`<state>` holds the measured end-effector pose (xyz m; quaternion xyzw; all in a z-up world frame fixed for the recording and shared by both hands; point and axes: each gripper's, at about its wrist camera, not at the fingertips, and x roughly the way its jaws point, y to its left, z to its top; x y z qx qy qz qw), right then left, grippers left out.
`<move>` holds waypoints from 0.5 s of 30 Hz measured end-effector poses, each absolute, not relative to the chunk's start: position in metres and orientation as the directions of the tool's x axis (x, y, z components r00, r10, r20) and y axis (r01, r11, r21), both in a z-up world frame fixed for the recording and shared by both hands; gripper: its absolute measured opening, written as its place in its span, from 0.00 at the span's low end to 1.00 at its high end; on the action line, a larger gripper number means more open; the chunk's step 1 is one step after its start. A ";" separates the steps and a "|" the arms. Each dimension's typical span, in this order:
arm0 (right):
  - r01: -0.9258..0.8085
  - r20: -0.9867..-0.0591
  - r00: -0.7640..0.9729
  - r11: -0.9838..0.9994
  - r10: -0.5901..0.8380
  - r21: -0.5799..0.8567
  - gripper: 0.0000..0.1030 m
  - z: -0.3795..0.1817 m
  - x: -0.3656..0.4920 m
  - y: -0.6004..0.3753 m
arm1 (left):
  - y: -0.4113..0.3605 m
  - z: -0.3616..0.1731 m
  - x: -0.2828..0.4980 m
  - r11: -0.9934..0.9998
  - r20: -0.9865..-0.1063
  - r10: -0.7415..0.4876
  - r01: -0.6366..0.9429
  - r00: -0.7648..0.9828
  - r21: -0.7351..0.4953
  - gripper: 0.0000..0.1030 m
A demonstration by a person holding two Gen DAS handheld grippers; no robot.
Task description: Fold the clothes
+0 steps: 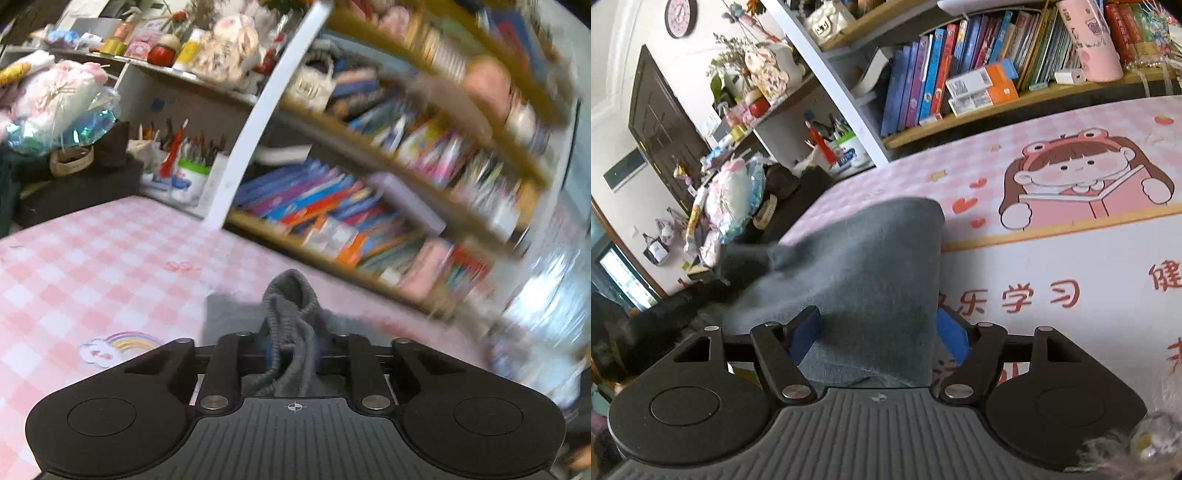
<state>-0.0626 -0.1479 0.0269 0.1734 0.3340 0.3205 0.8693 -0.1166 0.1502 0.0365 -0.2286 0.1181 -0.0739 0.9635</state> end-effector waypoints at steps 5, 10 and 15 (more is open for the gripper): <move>-0.439 -0.478 0.564 0.735 0.673 0.517 0.70 0.022 -0.062 -0.145 | 0.178 0.029 -0.130 0.805 -0.144 -0.225 0.101 0.964 -0.584 0.14; -0.442 -0.486 0.553 0.733 0.677 0.518 0.70 0.019 -0.060 -0.142 | 0.198 -0.021 -0.116 0.728 -0.236 -0.215 -0.006 0.948 -0.686 0.23; -0.436 -0.483 0.558 0.734 0.674 0.521 0.70 0.020 -0.059 -0.143 | 0.203 -0.010 -0.132 0.722 -0.186 -0.221 0.033 0.957 -0.691 0.80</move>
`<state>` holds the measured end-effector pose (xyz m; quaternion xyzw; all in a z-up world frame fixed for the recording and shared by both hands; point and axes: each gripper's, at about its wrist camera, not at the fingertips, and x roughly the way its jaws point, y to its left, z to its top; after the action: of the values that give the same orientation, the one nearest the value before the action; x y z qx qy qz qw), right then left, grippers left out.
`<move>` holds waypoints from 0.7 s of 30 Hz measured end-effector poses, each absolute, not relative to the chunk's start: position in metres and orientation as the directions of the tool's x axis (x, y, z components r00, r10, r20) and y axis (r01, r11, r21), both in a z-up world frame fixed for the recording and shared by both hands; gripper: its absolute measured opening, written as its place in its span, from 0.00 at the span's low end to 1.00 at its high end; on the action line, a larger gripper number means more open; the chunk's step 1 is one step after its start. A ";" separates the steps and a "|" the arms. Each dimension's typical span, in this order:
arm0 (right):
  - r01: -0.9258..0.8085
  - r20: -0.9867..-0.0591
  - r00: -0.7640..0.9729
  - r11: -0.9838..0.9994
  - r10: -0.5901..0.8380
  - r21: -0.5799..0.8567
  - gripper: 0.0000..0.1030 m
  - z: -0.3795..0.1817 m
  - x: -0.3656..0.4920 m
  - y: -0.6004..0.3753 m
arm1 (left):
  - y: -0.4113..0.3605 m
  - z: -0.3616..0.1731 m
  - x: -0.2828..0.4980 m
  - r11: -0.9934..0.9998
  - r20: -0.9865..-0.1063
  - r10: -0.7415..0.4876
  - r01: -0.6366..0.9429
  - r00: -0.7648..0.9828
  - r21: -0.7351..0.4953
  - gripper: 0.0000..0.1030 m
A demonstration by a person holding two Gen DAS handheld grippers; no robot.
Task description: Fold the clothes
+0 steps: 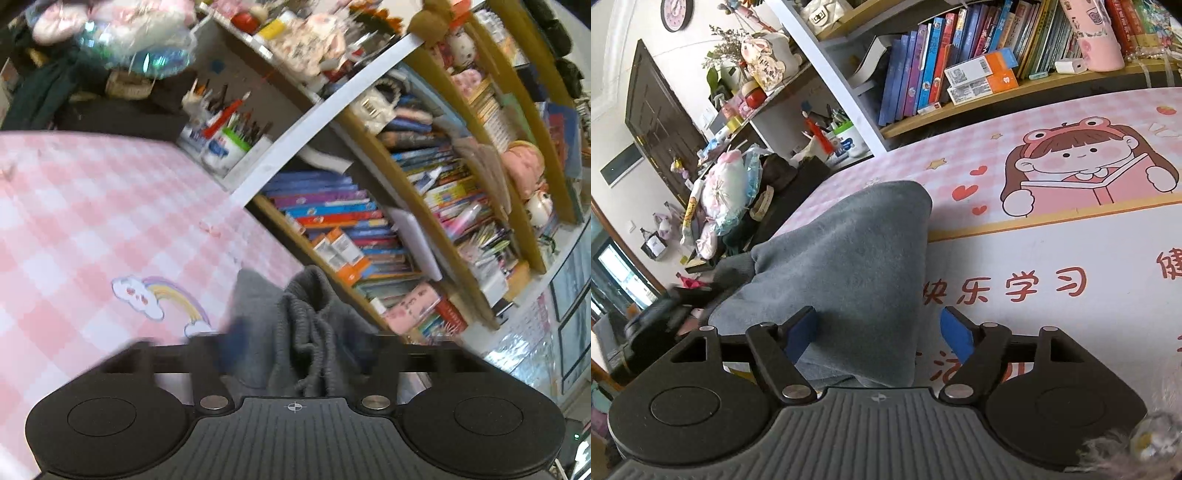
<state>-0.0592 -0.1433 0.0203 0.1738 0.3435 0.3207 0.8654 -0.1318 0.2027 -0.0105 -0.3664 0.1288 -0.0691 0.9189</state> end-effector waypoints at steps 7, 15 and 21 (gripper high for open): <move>-0.448 -0.483 0.556 0.733 0.677 0.512 0.70 0.023 -0.059 -0.138 | 0.198 -0.013 -0.131 0.719 -0.213 -0.268 0.048 0.939 -0.693 0.73; -0.471 -0.490 0.563 0.745 0.666 0.472 0.72 0.025 -0.062 -0.134 | 0.195 0.007 -0.139 0.733 -0.117 -0.272 0.127 0.955 -0.669 0.14; -0.473 -0.495 0.559 0.746 0.666 0.469 0.72 0.025 -0.061 -0.132 | 0.197 -0.018 -0.124 0.762 -0.232 -0.238 0.033 0.943 -0.647 0.24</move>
<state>-0.0614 -0.1324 0.0249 0.1425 0.3373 0.3268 0.8713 -0.1244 0.1974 -0.0179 -0.3375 0.1521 -0.0731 0.9261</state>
